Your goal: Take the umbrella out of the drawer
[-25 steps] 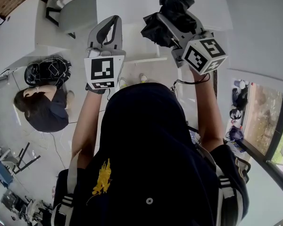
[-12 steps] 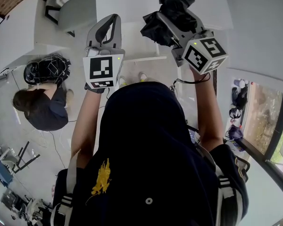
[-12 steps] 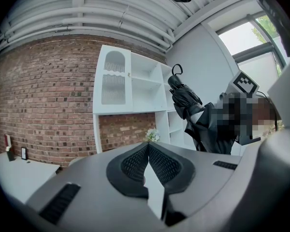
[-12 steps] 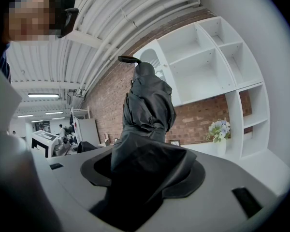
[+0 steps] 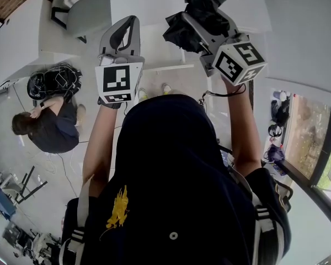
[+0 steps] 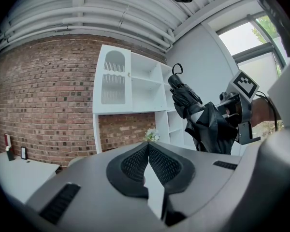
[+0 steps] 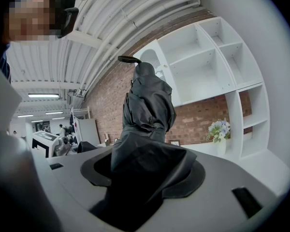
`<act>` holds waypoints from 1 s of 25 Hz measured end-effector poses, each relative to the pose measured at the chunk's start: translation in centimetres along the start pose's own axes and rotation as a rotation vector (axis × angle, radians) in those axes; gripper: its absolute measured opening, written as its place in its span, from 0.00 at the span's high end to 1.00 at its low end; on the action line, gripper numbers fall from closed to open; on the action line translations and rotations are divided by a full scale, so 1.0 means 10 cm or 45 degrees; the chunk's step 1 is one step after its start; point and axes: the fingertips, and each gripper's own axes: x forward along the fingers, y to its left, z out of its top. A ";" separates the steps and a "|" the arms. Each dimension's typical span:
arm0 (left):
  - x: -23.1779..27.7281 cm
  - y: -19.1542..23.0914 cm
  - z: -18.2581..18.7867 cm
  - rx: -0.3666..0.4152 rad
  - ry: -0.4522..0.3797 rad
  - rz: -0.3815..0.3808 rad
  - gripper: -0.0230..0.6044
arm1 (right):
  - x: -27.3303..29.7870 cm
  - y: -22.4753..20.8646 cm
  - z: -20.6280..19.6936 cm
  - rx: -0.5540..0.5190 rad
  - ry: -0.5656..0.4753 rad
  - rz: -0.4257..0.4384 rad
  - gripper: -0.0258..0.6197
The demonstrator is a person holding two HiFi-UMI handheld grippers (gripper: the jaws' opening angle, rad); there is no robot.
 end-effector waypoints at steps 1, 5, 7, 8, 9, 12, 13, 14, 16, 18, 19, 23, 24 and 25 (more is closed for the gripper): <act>0.01 0.00 0.01 0.001 -0.002 0.000 0.93 | 0.00 -0.01 0.01 -0.001 -0.001 0.001 0.53; -0.01 0.00 0.01 -0.004 -0.001 0.003 0.93 | 0.01 0.02 0.01 -0.008 0.005 0.004 0.53; -0.02 0.02 0.00 -0.006 0.003 0.001 0.93 | 0.02 0.03 0.00 -0.009 0.009 0.007 0.53; -0.01 0.02 0.00 -0.006 0.003 0.000 0.93 | 0.03 0.03 0.00 -0.009 0.009 0.008 0.53; -0.01 0.03 0.01 -0.003 0.001 -0.001 0.93 | 0.03 0.03 0.01 -0.011 0.009 0.009 0.53; 0.01 0.04 0.01 0.001 -0.003 0.001 0.93 | 0.04 0.01 0.01 -0.011 0.006 0.011 0.53; 0.01 0.03 0.01 0.001 -0.002 0.001 0.93 | 0.04 0.01 0.00 -0.010 0.007 0.011 0.53; 0.01 0.03 0.00 0.000 -0.001 0.001 0.93 | 0.03 0.01 -0.01 -0.007 0.010 0.010 0.53; 0.00 0.03 -0.01 0.000 0.002 -0.001 0.93 | 0.04 0.01 -0.03 0.006 0.014 0.012 0.53; 0.01 0.04 0.00 0.001 0.000 -0.001 0.93 | 0.05 0.00 -0.02 0.012 0.013 0.013 0.53; 0.02 0.03 0.00 -0.001 -0.001 -0.002 0.93 | 0.05 0.00 -0.02 0.012 0.013 0.011 0.53; -0.01 0.01 -0.04 -0.007 0.012 -0.005 0.93 | 0.01 0.01 -0.06 0.017 0.025 0.008 0.53; -0.01 0.01 -0.03 -0.004 0.013 -0.006 0.93 | 0.00 0.01 -0.06 0.018 0.025 0.008 0.53; -0.01 0.00 -0.02 0.001 0.012 -0.009 0.93 | 0.00 0.01 -0.05 0.017 0.022 0.009 0.53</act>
